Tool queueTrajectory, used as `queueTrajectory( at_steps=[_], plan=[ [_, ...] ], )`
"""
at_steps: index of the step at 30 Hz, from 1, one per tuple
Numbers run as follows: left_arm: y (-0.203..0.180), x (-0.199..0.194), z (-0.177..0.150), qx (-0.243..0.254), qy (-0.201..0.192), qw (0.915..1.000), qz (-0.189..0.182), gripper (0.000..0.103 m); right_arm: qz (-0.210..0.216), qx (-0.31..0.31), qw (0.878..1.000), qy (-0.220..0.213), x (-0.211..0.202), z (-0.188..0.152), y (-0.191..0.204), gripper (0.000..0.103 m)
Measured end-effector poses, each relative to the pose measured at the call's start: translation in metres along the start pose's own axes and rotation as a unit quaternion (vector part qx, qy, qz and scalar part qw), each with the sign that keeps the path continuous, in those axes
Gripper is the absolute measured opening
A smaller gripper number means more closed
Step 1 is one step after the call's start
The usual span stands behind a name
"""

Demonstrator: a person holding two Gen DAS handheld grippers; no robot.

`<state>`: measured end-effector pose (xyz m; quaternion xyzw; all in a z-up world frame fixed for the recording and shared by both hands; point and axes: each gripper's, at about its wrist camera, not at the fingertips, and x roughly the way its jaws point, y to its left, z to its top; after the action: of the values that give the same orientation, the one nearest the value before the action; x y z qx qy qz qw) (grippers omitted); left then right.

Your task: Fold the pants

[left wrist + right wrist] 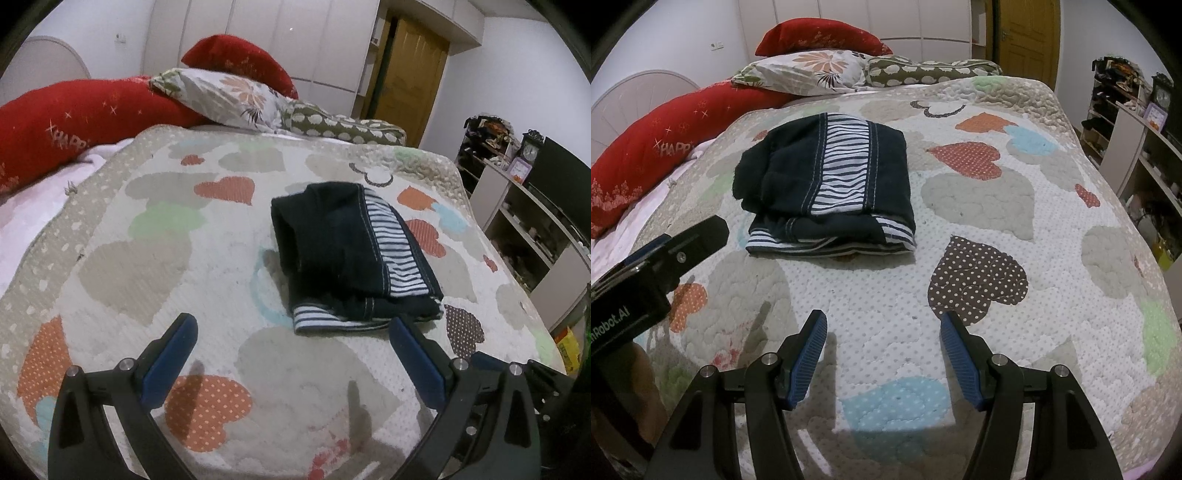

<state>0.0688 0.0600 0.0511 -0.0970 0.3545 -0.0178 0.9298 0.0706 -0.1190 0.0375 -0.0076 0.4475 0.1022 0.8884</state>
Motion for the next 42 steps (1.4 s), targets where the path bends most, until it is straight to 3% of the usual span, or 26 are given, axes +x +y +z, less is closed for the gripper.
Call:
queueTrajectory(
  at_steps=[8, 42],
  plan=[
    [0.004, 0.015, -0.003, -0.017, 0.047, 0.9986, -0.02, 0.103, -0.001, -0.001, 1.0, 0.0, 0.0, 0.0, 0.0, 0.069],
    [0.005, 0.02, -0.008, -0.016, 0.061, 0.9978, -0.02, 0.103, -0.003, -0.002, 1.0, 0.0, 0.0, 0.001, -0.001, 0.072]
  ],
)
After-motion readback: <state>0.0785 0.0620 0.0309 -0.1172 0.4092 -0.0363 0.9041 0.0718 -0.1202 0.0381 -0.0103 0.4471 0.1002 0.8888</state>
